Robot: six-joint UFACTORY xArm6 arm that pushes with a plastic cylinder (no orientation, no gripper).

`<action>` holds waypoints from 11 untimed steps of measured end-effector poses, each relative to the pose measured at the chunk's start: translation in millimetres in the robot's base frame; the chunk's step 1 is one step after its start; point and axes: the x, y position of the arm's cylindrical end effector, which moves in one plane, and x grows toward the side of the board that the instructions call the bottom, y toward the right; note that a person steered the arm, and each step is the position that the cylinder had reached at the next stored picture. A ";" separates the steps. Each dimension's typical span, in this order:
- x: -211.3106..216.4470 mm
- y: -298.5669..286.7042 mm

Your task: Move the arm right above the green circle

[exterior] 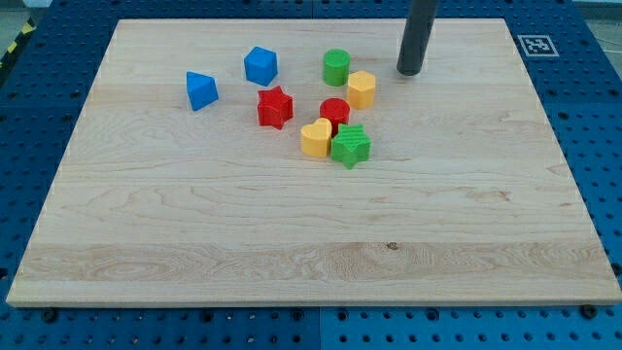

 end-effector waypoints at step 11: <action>-51.1 -71.1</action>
